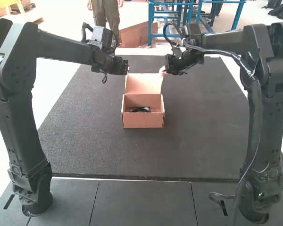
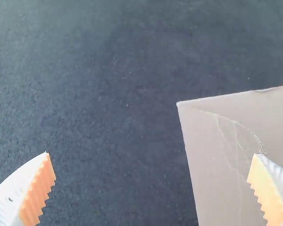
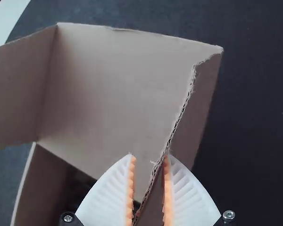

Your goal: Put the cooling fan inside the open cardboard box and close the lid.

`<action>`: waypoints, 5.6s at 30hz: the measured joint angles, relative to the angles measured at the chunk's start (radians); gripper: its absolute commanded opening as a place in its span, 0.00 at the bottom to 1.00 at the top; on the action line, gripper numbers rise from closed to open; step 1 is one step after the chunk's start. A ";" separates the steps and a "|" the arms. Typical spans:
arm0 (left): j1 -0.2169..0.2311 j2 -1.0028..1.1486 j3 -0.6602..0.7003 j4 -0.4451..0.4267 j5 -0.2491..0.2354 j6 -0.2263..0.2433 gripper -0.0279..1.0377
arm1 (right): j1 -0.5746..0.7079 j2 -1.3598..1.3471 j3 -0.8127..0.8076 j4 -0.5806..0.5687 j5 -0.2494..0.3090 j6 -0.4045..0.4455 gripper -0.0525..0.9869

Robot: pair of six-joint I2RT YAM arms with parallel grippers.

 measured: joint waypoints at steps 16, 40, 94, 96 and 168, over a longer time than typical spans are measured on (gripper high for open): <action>0.000 0.000 0.000 -0.008 0.000 -0.004 0.94 | 0.000 0.000 0.007 0.000 0.008 -0.012 0.07; 0.000 0.000 0.000 -0.107 0.011 -0.061 0.94 | 0.044 -0.048 -0.016 -0.154 -0.004 -0.114 0.04; -0.014 -0.289 -0.307 -0.130 0.154 -0.116 0.94 | 0.137 -0.254 -0.404 -0.018 0.064 -0.105 0.04; -0.024 -0.288 -0.323 -0.134 0.159 -0.116 0.94 | 0.137 -0.254 -0.423 -0.018 0.069 -0.105 0.04; -0.179 -0.143 -0.028 -0.268 0.052 -0.022 0.94 | 0.008 -0.730 -0.401 -0.166 0.174 -0.116 0.92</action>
